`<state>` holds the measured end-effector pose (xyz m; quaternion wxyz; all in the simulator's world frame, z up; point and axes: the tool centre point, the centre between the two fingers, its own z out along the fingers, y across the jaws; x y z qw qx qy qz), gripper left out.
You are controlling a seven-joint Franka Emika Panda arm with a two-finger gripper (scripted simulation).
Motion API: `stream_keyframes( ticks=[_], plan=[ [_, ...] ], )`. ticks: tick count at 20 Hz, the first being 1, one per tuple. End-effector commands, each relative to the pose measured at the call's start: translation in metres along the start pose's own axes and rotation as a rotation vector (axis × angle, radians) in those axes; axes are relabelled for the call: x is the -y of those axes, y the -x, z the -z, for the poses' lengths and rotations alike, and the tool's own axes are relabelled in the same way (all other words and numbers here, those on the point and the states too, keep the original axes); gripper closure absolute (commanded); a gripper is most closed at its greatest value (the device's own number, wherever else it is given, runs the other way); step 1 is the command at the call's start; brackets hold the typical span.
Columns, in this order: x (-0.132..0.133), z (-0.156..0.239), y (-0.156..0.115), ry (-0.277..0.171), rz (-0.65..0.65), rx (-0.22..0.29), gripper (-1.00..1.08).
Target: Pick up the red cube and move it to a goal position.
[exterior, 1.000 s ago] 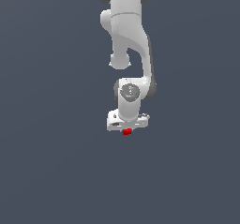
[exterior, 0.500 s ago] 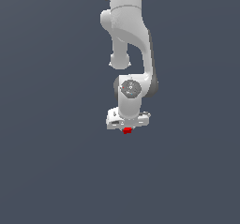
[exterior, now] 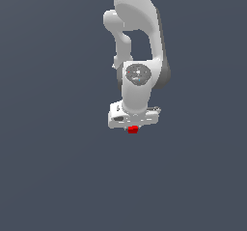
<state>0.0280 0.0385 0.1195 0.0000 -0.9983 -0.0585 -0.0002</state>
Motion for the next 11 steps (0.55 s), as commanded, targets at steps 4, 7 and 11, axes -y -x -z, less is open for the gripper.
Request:
stream_keyframes(
  ticks=[4, 7, 11],
  plan=[
    [0.000, 0.034, -0.008, 0.000, 0.000, 0.000, 1.08],
    [0.000, 0.044, -0.010, 0.000, 0.000, 0.000, 1.08],
    [0.000, 0.049, -0.011, 0.000, 0.000, 0.000, 1.08]
  ],
)
